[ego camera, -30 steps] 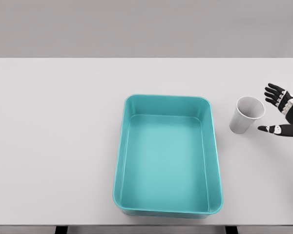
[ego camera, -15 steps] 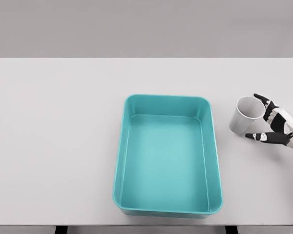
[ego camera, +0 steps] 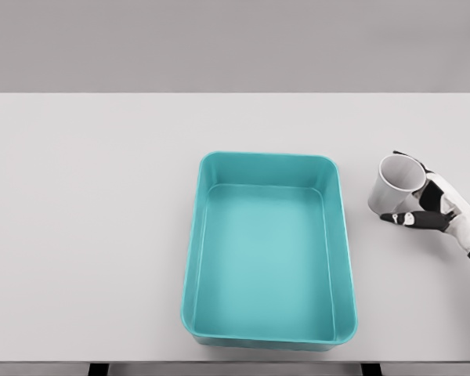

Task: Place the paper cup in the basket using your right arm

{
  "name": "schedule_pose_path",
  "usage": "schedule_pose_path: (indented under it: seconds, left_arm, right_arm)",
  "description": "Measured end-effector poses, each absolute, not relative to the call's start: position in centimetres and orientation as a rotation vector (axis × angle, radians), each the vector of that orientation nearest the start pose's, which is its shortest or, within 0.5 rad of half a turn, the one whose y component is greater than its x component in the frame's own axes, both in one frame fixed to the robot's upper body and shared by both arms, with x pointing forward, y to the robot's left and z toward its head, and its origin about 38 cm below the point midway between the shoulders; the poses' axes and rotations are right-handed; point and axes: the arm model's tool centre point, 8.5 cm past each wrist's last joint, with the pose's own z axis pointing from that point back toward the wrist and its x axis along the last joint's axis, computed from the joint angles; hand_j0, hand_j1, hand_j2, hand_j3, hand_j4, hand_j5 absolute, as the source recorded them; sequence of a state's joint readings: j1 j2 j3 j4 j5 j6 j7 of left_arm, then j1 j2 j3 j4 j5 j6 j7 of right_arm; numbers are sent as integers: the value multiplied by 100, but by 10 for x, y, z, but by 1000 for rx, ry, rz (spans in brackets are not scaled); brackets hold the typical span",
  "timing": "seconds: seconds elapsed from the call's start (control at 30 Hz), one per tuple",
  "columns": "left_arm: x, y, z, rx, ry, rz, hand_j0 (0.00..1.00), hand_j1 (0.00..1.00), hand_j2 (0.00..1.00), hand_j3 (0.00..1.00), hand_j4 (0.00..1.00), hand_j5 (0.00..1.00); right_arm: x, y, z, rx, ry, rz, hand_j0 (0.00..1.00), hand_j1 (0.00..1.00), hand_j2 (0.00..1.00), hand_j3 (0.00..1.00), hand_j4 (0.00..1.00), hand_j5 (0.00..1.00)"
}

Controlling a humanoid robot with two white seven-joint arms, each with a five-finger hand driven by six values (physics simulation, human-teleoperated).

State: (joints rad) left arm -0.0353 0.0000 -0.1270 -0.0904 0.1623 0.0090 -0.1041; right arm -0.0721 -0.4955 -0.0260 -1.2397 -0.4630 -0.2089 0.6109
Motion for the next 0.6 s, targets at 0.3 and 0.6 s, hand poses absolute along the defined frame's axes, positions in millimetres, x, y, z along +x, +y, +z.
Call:
schedule_pose_path:
  seconds: [0.3,0.6]
  left_arm:
    - [53,259,-262,-31,-119,24,100,100,100,100,100,100]
    - [53,259,-262,-31,-119,24,100,100,100,100,100,100]
  right_arm:
    - [364,-401,66,255,-1509,434,91,91,91,91,91,91]
    - [368,-399,71,256,-1528,437,71,71,71,71,71,71]
